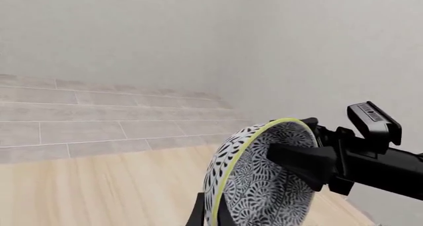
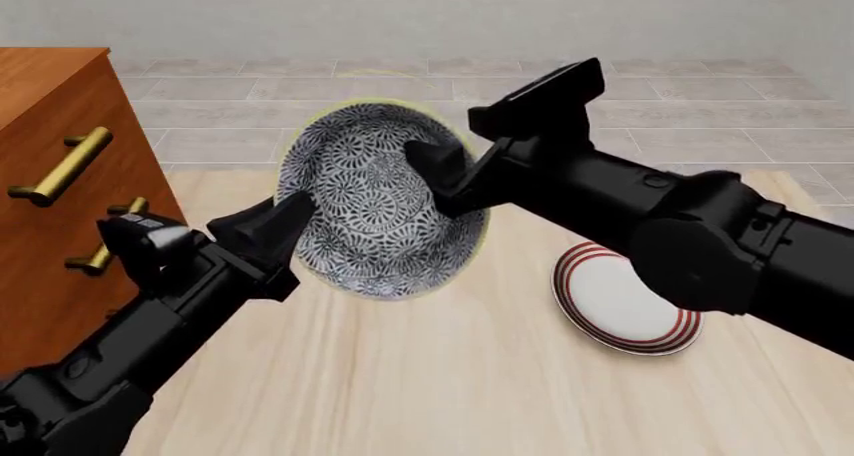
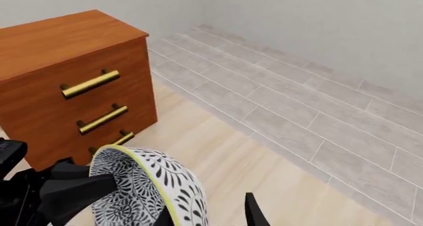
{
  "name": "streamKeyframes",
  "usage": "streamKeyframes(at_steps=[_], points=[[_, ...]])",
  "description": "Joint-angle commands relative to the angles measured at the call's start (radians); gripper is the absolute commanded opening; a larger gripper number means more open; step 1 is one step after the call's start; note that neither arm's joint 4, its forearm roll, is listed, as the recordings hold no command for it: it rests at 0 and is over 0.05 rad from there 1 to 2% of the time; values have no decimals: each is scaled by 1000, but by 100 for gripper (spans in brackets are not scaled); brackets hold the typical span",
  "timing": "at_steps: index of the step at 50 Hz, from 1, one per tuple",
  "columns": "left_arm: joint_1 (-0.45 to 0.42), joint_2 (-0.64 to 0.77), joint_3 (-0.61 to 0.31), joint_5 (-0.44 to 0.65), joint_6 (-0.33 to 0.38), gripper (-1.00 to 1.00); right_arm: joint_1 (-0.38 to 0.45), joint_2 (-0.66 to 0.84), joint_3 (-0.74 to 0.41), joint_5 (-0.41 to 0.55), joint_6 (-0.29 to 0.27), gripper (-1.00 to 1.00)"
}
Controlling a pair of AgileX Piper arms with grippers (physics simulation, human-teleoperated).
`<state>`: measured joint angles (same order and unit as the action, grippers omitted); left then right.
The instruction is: Put the bowl on top of the cabinet.
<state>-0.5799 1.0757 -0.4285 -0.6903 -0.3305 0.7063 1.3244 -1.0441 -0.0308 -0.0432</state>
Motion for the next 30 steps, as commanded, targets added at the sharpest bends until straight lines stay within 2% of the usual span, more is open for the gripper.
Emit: streamKeyframes(at_steps=[1, 30], points=[[-8, -5, -8, -5, -4, -100, 16, -5, 6, 9, 2, 100], [6, 4, -36, 23, 17, -100, 73, -99, 14, 60, -13, 100]])
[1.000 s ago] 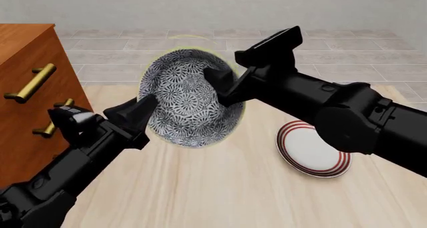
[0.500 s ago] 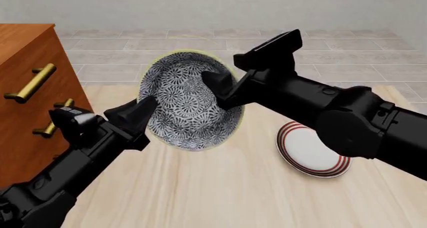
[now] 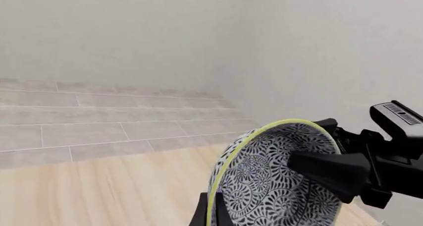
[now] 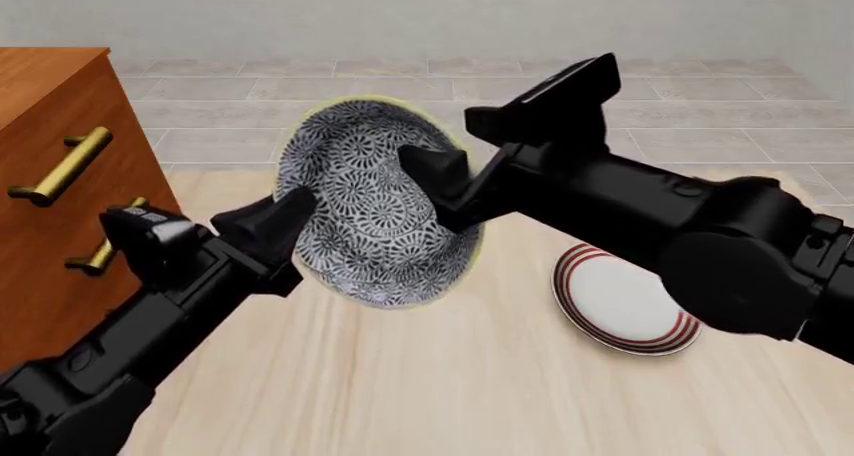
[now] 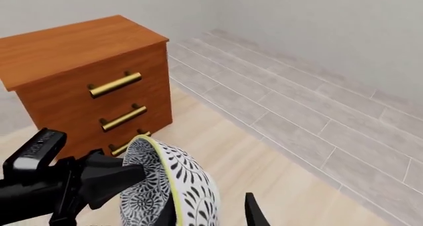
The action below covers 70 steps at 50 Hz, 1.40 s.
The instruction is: Put the bowl on top of the cabinet.
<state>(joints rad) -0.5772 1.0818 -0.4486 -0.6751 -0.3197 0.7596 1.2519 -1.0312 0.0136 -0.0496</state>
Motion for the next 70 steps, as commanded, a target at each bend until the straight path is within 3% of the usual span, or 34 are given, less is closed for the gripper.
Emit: streamKeyframes(at_steps=[1, 18, 49, 63, 70], points=[[3, -1, -18, 10, 9, -100, 19, -31, 0, 18, -6, 100], [5, 19, -34, 16, 13, -100, 50, -73, 5, 40, -11, 100], [3, 56, -48, 14, 26, -100, 12, -229, -25, 92, -61, 100], [-9, 75, -76, 35, 36, -100, 41, -337, -32, 99, -23, 100], [-16, 76, -98, 69, 46, -100, 29, -382, -41, 95, -45, 100]])
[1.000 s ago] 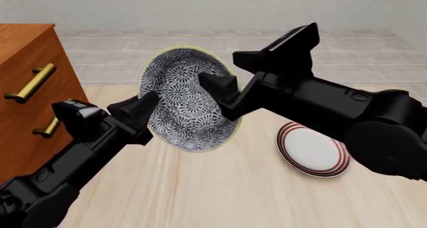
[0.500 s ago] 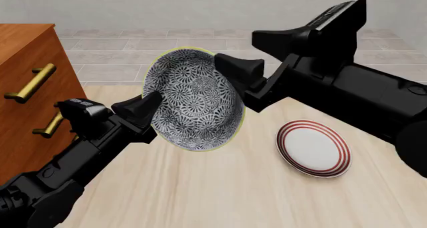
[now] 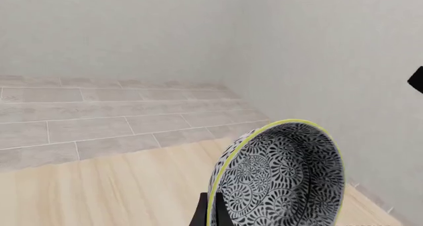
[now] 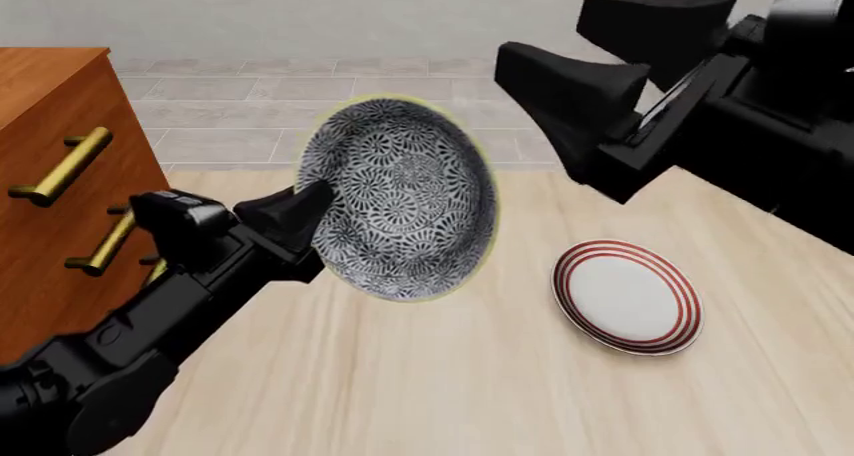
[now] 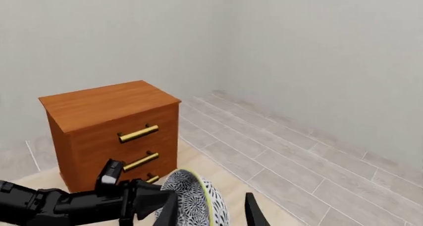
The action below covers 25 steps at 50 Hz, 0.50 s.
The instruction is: Put the bowl on top of the cabinet.
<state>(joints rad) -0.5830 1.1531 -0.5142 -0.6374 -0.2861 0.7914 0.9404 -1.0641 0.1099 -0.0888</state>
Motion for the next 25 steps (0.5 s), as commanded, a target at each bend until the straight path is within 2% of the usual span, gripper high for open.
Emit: streamKeyframes(at_steps=[1, 11, 13, 20, 25], points=[[-10, 4, -33, 31, 12, -100, -3, -71, -8, -1, -6, 100], [-19, 1, -92, 140, -9, -100, -41, -78, 14, -46, -2, 100], [-21, 21, -128, 202, -10, -100, -48, -79, 20, -59, 2, 100], [5, 13, -148, 254, 5, -100, -55, -87, 48, -97, 7, 100], [15, -7, -143, 261, -17, -100, -42, -87, 44, -98, 20, 100]])
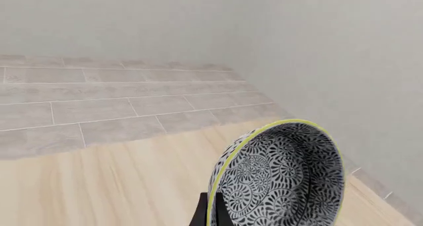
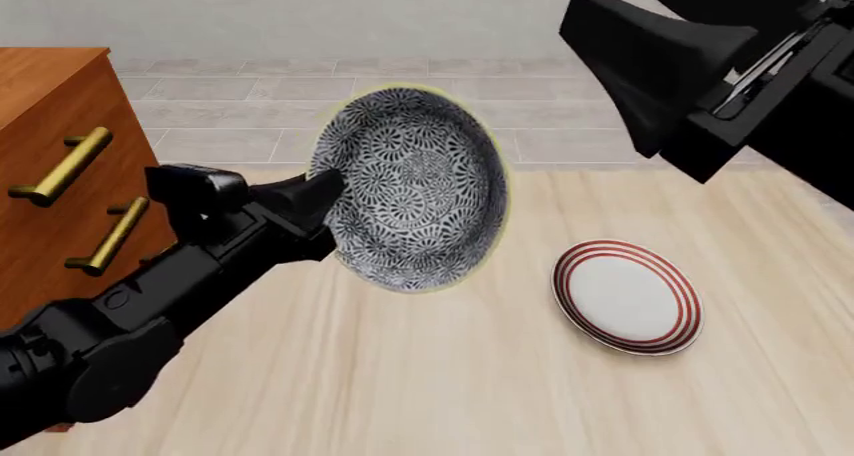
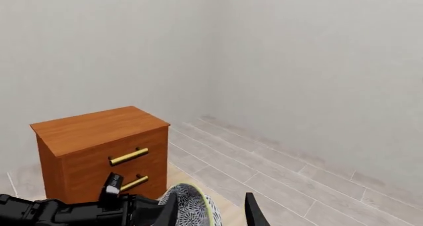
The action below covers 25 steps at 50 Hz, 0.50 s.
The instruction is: Put the bowl on top of the cabinet.
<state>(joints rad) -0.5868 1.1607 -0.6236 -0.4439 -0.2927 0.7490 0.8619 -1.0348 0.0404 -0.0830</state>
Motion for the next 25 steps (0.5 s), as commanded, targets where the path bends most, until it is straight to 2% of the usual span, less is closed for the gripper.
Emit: streamKeyframes(at_steps=[1, 7, 8, 9, 11, 12, 15, 17, 18, 21, 22, 23, 24, 25], points=[[17, -11, -41, 78, -13, -100, 13, -3, 16, -30, 11, 100], [40, -15, -78, 156, -8, -100, 29, 3, 10, -28, 15, 100], [57, -13, -79, 169, -42, -100, 35, 2, 8, -25, 14, 100], [57, -13, -79, 169, -42, -100, 35, 2, 8, -25, 14, 100], [86, -15, -112, 227, 14, -100, 35, -2, 5, -23, 15, 100], [80, -13, -124, 244, 14, -100, 38, -4, 2, -23, 19, 100], [114, -17, -141, 290, -6, -100, 37, -12, -5, -18, 35, 100], [107, -16, -146, 297, -19, -100, 35, -16, -6, -16, 38, 100], [146, -26, -146, 312, -1, -100, 35, -18, -5, -14, 39, 100], [158, -10, -161, 337, 13, -100, 37, -20, -4, -14, 37, 100], [163, 2, -181, 363, 86, -100, 36, -21, -4, -13, 38, 100], [195, 7, -189, 387, 128, -100, 35, -20, -5, -13, 38, 100], [181, 19, -198, 390, 137, -100, 35, -19, -6, -14, 40, 100], [182, 20, -198, 392, 115, -100, 33, -20, -6, -13, 42, 100]])
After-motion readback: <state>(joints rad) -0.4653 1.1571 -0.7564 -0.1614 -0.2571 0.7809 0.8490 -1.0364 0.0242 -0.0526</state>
